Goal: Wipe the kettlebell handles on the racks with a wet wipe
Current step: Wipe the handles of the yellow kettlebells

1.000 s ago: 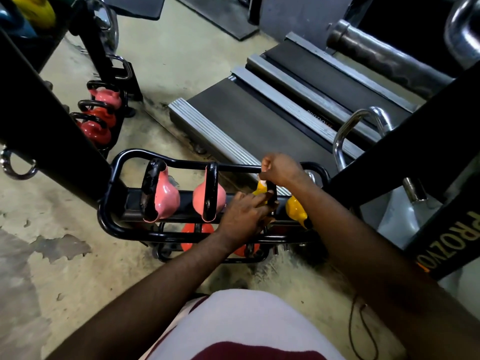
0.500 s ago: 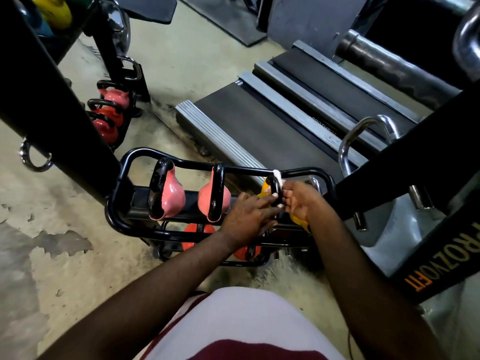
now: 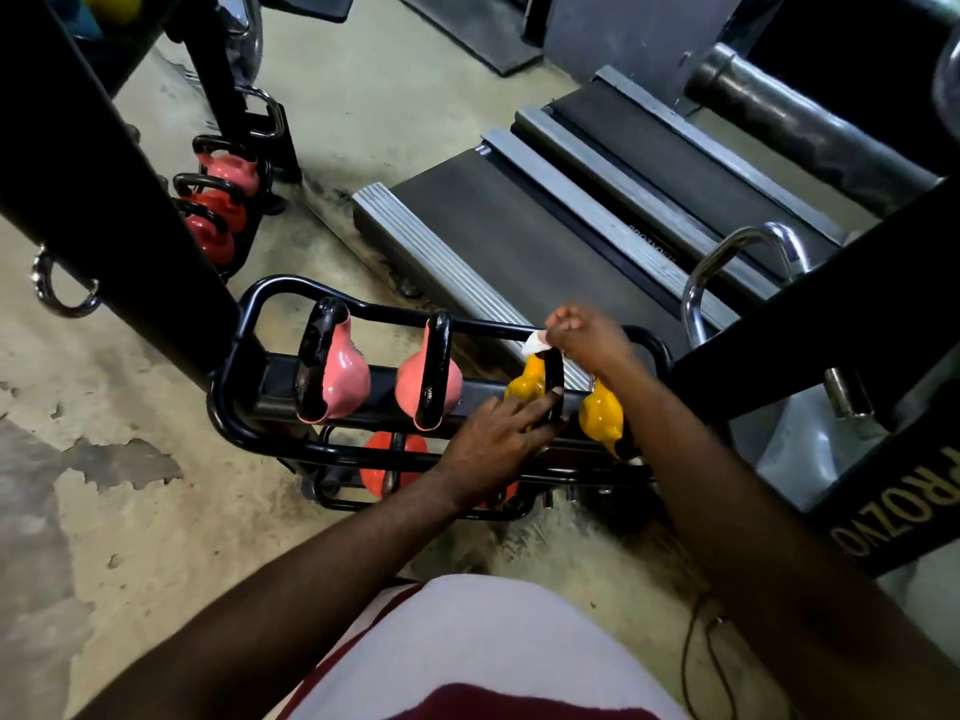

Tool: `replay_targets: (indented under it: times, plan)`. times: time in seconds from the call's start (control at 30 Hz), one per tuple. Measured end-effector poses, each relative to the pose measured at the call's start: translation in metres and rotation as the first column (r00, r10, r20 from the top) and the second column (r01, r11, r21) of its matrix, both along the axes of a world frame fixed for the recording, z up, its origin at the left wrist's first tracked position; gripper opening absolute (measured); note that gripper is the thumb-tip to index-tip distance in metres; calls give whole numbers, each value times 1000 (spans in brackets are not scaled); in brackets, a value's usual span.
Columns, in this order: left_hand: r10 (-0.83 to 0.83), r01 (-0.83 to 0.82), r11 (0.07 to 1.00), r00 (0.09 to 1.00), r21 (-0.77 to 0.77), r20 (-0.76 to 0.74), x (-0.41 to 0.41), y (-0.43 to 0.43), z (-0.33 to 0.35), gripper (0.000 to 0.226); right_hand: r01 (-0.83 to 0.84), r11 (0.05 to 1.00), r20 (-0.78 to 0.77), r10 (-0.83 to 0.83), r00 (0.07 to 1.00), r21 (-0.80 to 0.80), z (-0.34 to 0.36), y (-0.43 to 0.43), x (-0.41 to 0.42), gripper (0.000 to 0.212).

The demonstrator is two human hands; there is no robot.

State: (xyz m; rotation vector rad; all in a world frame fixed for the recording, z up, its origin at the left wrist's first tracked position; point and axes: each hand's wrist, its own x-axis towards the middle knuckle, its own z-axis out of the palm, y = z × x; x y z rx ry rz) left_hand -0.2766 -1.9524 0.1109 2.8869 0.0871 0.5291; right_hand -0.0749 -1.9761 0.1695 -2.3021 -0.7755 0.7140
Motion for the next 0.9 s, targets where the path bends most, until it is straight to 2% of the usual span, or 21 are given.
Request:
replay_targets:
  times: [0.03, 0.07, 0.1, 0.17, 0.23, 0.33, 0.4, 0.47, 0.53, 0.67, 0.8, 0.9]
  plan:
    - [1, -1, 1000, 1000, 10, 4, 0, 0, 0, 45, -140, 982, 91, 152, 984, -124, 4, 10, 5, 8]
    - [2, -2, 1000, 1000, 23, 4, 1, -1, -1, 45, -279, 918, 165, 333, 928, -283, 11, 19, 7, 4]
    - [2, -2, 999, 1000, 39, -1, 2, -1, -2, 45, -377, 816, 208, 500, 841, -438, 18, 28, 6, 9]
    - [3, -2, 998, 1000, 56, -17, 2, -1, -4, 47, -445, 601, 224, 728, 648, -664, 30, 43, -4, 20]
    - [8, -7, 999, 1000, 46, -23, 2, -1, -5, 48, -429, 443, 205, 844, 495, -787, 37, 52, -17, 22]
    - [16, -15, 999, 1000, 43, -26, -1, -3, -9, 52, -373, 247, 115, 933, 342, -894, 40, 56, -36, 22]
    - [19, -18, 999, 999, 34, -41, -1, -5, -14, 55, -369, 152, 47, 959, 279, -917, 38, 55, -45, 25]
    - [22, -21, 1000, 999, 21, -46, -1, -5, -17, 56, -374, 111, 23, 973, 231, -921, 34, 53, -50, 25]
    - [28, -27, 999, 999, 29, -37, -3, -3, -17, 56, -379, 146, 66, 974, 217, -914, 33, 54, -49, 24]
    - [34, -34, 998, 999, 61, 4, -6, -4, -14, 53, -409, 320, 223, 938, 266, -855, 32, 60, -33, 17]
    - [33, -33, 998, 999, 62, 8, -2, -3, -8, 49, -378, 571, 339, 781, 525, -729, 30, 49, -12, 12]
    - [41, -43, 996, 999, 82, 21, -4, 2, -5, 46, -230, 812, 369, 471, 801, -537, 20, 32, -3, 16]
